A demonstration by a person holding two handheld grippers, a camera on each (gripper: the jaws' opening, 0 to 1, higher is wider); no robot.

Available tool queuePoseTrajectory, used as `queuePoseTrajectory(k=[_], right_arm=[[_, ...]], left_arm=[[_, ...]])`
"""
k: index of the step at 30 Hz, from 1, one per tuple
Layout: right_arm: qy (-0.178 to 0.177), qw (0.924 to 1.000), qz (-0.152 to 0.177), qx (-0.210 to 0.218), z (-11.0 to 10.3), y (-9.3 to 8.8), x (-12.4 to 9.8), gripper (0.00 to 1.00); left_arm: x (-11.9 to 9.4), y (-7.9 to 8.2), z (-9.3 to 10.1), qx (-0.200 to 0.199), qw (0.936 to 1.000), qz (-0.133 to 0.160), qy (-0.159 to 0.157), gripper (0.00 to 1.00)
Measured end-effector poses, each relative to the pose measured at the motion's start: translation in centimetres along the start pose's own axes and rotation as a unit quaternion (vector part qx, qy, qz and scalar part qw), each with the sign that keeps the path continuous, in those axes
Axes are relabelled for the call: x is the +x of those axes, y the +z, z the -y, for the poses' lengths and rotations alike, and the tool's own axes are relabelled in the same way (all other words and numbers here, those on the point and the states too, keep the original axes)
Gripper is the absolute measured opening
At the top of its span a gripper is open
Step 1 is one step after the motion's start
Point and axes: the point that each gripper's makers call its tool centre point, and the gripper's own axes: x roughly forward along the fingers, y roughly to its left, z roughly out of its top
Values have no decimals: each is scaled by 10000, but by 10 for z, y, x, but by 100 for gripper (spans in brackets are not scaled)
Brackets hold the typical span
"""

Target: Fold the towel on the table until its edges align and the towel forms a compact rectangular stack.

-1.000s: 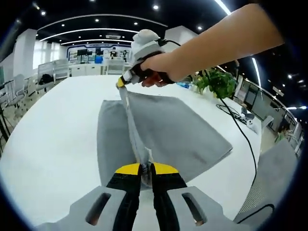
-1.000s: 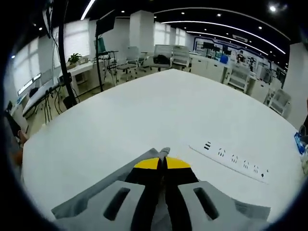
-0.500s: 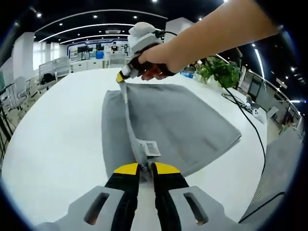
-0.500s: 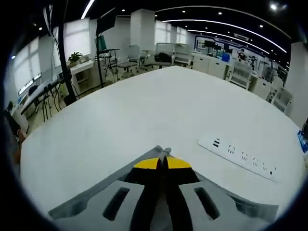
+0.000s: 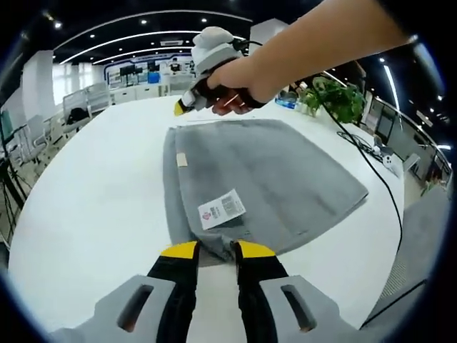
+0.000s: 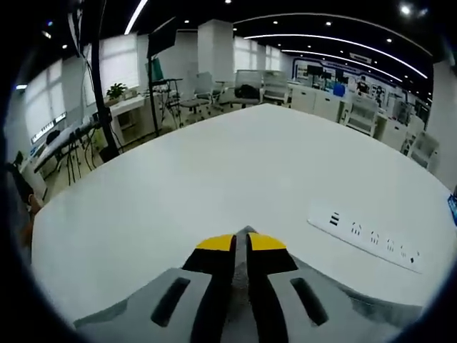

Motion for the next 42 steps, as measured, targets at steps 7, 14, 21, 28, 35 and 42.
queuePoseTrajectory(k=[7, 14, 21, 28, 35, 42], right_arm=[[-55, 10000, 6, 2, 14, -2, -6, 4], [-119, 9999, 26, 8, 28, -3, -16, 4], [-226, 9997, 100, 69, 46, 0, -36, 6], [-158, 9996, 155, 184, 54, 1, -55, 20], [-225, 9991, 261, 239, 64, 8, -80, 26], [-194, 9988, 408, 165, 66, 28, -106, 29]], left_arm=[[-1, 18, 7, 83, 9995, 296, 36, 23], [3, -3, 17, -122, 9997, -136, -153, 22], [3, -12, 10, -162, 9996, -240, -64, 22], [2, 2, 13, -120, 9998, -156, -9, 23], [-10, 32, 33, -46, 10000, 64, -32, 24], [-20, 63, 51, 33, 9995, 320, -24, 27]])
